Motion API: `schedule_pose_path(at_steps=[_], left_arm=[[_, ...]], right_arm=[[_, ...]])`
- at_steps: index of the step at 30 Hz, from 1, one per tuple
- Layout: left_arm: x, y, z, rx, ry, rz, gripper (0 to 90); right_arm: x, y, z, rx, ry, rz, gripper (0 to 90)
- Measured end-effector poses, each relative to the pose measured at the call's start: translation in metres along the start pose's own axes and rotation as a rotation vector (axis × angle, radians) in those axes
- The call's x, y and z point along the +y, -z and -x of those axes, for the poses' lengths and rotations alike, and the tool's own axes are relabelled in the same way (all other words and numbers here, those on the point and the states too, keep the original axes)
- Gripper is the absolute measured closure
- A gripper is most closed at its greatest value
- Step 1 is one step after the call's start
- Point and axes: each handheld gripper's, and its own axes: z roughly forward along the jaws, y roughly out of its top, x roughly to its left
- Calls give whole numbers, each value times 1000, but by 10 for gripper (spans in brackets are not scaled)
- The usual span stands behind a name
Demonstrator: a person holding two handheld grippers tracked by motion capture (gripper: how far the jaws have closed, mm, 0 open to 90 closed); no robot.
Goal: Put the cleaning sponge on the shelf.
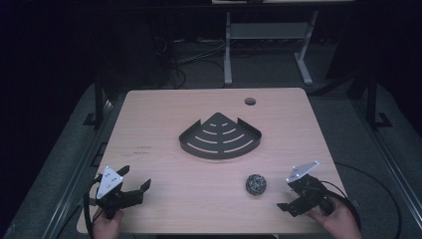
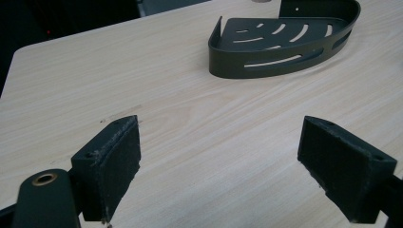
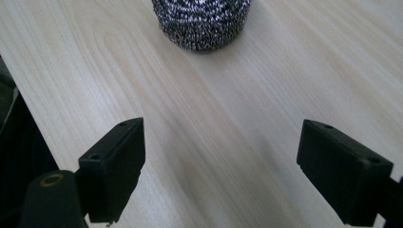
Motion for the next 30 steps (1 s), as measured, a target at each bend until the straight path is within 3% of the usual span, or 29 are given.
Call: schedule_pose_path(at_steps=[12,30], left_arm=[[1,0,0,1,-2,3,138],[1,3,-2,7,5,13,138]], right_arm=[[19,-4,0,26,23,3,154],[54,-18,-3,44,97,-38,154]])
